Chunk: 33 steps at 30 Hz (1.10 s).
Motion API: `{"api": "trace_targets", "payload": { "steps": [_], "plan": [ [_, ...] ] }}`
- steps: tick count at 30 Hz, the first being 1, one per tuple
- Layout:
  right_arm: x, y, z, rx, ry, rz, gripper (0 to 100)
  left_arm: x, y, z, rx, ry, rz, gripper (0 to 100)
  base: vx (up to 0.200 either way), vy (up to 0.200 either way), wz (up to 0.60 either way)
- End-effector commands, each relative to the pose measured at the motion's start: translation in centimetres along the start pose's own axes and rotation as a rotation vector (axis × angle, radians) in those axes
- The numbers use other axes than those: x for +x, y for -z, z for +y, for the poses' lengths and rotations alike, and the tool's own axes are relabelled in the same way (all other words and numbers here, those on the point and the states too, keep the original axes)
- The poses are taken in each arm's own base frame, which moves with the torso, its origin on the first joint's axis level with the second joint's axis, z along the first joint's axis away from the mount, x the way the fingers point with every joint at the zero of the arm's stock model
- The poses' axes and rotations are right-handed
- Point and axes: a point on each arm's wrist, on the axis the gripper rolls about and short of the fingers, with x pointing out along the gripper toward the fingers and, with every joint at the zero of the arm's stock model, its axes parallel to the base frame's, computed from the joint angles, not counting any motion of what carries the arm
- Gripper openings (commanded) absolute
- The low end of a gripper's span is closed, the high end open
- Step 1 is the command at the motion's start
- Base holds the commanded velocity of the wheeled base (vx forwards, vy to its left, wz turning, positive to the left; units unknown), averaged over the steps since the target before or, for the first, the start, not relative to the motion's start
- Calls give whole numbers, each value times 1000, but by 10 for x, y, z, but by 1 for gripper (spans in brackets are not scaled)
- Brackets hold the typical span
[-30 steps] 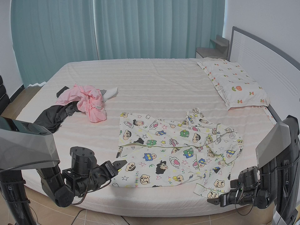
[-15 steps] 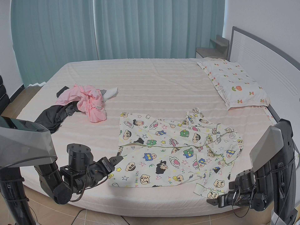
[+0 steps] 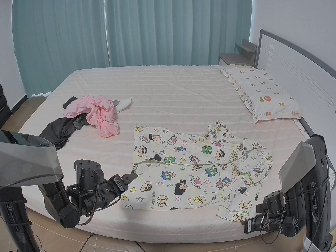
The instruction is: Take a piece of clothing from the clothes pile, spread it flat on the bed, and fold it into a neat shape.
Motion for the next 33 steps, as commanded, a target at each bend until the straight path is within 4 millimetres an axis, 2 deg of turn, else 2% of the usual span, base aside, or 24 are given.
{"api": "trace_targets", "payload": {
  "steps": [1,6,11,12,17,23,33],
  "plan": [
    [-3,1,0,2,3,0,0,0,0,0,1,-1,-1,100,0,0,0],
    [-6,-1,-2,10,69,-18,0,-1,2,0,5,-1,6,100,0,0,0],
    [-21,-7,-5,28,99,-7,0,-3,4,-1,11,2,15,100,0,0,0],
    [-29,-9,-8,32,108,8,0,-4,6,-1,14,3,19,100,0,0,0],
    [-45,-11,-23,45,113,52,0,-8,12,0,28,-4,44,100,0,0,0],
    [-54,-5,-42,-5,150,132,0,-17,23,-3,89,8,87,100,0,0,0],
    [-58,8,-53,-70,164,264,0,-15,27,0,104,-8,105,100,0,0,0]
  ]
}}
